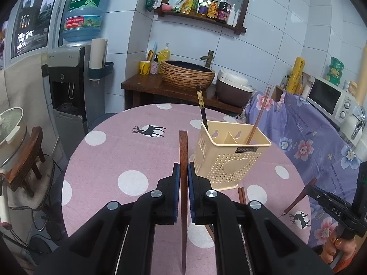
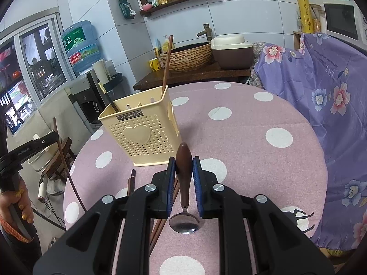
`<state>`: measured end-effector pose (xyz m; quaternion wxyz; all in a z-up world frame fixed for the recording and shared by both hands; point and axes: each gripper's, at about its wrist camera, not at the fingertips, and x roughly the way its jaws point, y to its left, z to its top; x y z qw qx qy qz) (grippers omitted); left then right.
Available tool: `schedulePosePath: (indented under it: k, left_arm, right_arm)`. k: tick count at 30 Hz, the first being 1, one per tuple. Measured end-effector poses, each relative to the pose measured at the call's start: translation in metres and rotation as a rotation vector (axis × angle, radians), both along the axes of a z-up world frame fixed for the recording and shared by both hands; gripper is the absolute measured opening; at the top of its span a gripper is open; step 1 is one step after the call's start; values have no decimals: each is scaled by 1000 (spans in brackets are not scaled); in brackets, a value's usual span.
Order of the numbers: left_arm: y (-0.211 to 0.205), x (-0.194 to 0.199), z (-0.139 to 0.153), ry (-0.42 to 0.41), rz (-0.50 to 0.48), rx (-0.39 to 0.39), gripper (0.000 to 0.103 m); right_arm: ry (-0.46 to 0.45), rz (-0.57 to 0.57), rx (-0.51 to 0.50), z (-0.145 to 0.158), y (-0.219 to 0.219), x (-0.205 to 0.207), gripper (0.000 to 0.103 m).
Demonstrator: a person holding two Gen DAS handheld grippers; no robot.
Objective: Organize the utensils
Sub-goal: 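Lift the spoon toward the holder with the right gripper while the left gripper grasps a wooden chopstick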
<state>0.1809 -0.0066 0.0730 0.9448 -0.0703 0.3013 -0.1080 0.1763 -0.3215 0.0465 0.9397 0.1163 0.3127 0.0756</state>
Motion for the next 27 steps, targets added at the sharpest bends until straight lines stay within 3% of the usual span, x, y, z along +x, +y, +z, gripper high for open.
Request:
schedulePosePath:
  k: [22,27]
  left_arm:
    - [6,-2,25,-77,5,-5,8]
    - [9,2,45,-92,-11,-19,8]
  right_arm:
    - [-59,35,-75,30,12,3,16]
    - [-66,71,-63,47,15,10,16]
